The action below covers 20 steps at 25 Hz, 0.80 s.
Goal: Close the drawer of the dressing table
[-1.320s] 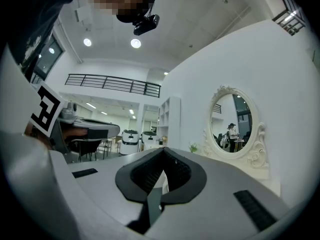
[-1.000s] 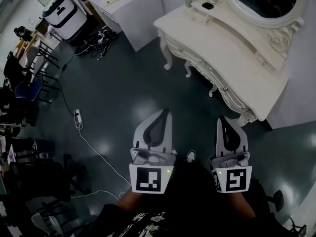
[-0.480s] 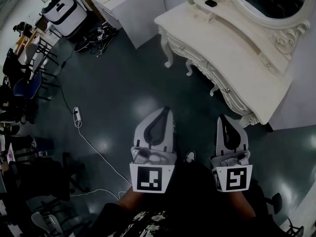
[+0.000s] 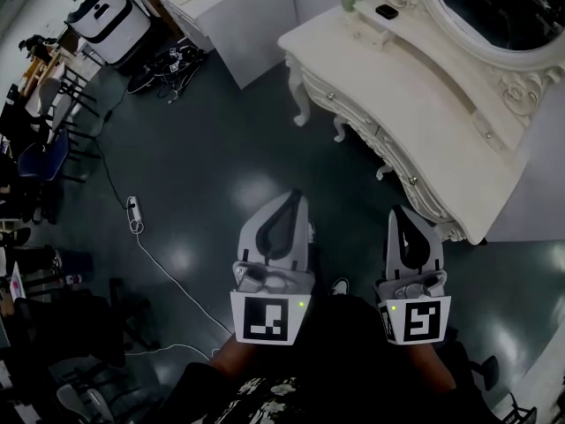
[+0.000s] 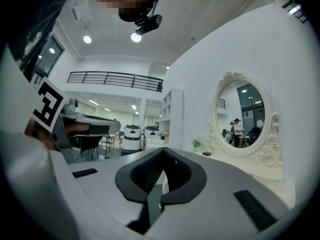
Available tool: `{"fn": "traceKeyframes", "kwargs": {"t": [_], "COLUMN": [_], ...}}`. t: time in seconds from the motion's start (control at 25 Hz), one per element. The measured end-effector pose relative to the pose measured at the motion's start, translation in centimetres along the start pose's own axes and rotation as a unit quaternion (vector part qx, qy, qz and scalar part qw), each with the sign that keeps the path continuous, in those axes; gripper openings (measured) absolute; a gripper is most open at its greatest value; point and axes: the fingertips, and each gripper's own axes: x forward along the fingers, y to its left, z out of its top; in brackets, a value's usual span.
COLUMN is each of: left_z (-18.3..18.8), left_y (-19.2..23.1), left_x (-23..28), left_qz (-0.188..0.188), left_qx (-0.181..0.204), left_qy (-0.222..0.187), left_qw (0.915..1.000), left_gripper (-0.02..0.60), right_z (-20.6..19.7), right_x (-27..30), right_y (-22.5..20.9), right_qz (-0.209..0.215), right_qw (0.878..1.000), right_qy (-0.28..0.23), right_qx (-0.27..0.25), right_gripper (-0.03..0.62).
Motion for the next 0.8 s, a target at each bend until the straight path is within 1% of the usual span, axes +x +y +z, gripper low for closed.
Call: {"fn": "traceKeyframes", "kwargs": {"t": [0.12,0.28,0.44,0.6,0.8], "left_z": [-0.3,0.0,0.2,0.0,0.1], "left_y": [1.1,2.6,4.6,7.0,9.2], "left_x": [1.5,3.9,5.9,7.7,9.6], "left_qz": [-0.001,0.0,-0.014,-0.017,-0.034], "left_qx": [0.004,0.003,0.027,0.021,0.022], "left_qy": [0.004,-0.006,0.0,-0.001,-0.008], "left_qw": [1.0,1.0,0.9995,0.9996,0.9991], "left_gripper": [0.003,0.003,0.003,0.003,0.003], "right_z": [-0.1,0.1,0.4,0.8,1.2], "right_x": [2.0,4.8,7.8,10.5,13.2], "right_y": [-0.3,-1.0,-1.0,-0.7,-0.5], "right_qz": [0.002,0.0,-0.005,-0.014,-0.03], "right_qw": [1.0,1.0,1.0,1.0,1.0], "right_qy": [0.001,0.002,0.009,0.004,-0.002], "right_qx": [0.001,0.0,0.001,-0.001,-0.001], "right_gripper": [-0.003,-0.003,-0.003,-0.003,-0.003]}}
